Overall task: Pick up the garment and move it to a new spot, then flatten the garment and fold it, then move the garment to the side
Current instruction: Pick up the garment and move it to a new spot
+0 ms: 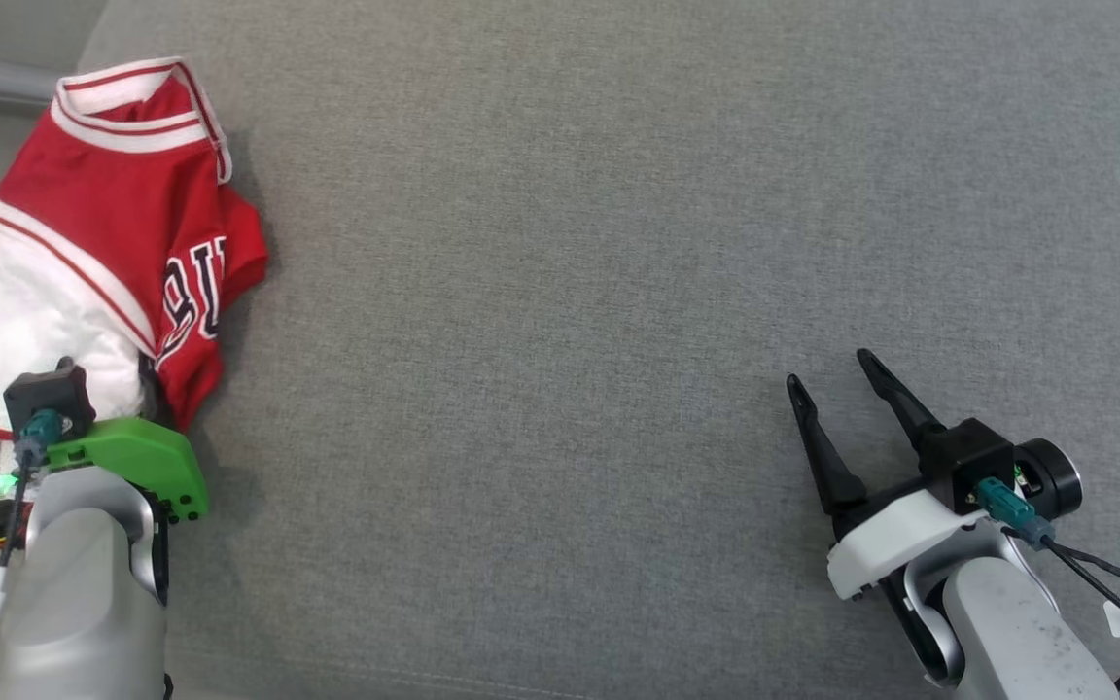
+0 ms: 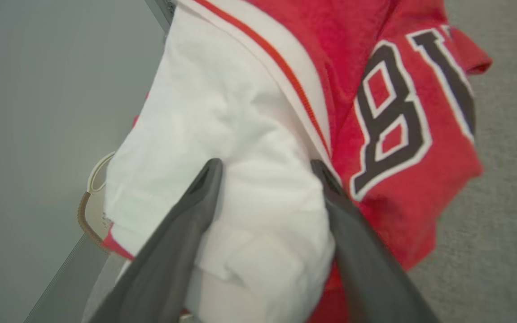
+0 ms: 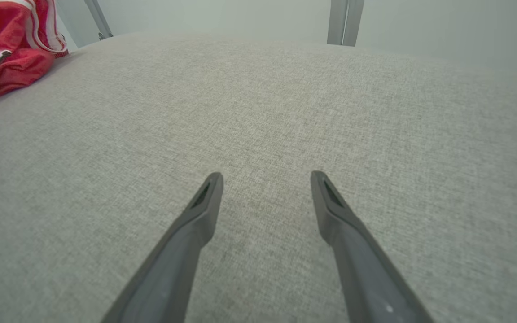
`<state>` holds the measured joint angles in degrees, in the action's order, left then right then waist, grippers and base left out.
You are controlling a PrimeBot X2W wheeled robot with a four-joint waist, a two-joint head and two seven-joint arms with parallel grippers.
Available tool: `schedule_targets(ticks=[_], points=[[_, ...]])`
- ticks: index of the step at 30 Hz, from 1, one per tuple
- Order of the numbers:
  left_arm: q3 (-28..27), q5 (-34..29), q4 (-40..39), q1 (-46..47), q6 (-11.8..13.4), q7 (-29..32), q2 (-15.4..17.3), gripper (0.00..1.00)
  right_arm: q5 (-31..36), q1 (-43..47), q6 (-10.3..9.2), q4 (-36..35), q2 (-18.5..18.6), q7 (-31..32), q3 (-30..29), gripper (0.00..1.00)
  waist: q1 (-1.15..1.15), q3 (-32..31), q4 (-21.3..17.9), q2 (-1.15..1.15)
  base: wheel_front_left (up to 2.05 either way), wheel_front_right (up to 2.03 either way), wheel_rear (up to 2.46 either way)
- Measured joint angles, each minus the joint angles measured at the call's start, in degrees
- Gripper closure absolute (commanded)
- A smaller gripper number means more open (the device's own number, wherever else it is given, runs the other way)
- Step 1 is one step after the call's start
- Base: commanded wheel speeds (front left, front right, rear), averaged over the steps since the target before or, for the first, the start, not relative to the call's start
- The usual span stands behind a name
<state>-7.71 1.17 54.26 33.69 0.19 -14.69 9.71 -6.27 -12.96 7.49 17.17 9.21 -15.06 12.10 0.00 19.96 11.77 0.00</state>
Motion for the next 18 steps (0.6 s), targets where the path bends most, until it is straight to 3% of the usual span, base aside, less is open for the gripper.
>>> schedule_targets(ticks=[2,3,4,9,18], points=[[-0.55,0.48,4.01,2.53,0.48,0.77,0.74,0.00,-0.22,-0.32,0.00,0.35,-0.08,0.00,-0.03,0.00,0.00,0.55,-0.78,0.00,0.00,0.00,0.00],[-0.76,0.96,5.00,3.31,0.80,0.71,0.94,0.68,-0.24,-0.35,0.00,0.47,-0.09,0.00,0.00,0.00,0.00,0.74,-1.06,0.00,0.00,0.00,0.00],[-0.90,1.34,6.06,4.03,0.85,0.49,1.16,1.00,-0.41,-0.36,0.00,0.67,-0.14,0.00,-0.05,0.00,0.00,0.92,-1.39,0.00,0.00,0.00,0.00],[-1.67,2.59,6.38,5.16,0.54,-0.24,1.46,1.00,-0.96,-0.54,0.00,1.24,-0.91,0.00,-0.74,0.00,0.00,0.73,-2.47,0.00,0.00,0.00,0.00],[0.75,1.87,-12.18,3.48,-2.56,-0.33,-0.94,1.00,-1.74,-0.21,0.00,2.47,-3.15,0.00,-1.30,0.00,0.00,-3.03,-3.05,0.00,0.00,0.00,0.00]])
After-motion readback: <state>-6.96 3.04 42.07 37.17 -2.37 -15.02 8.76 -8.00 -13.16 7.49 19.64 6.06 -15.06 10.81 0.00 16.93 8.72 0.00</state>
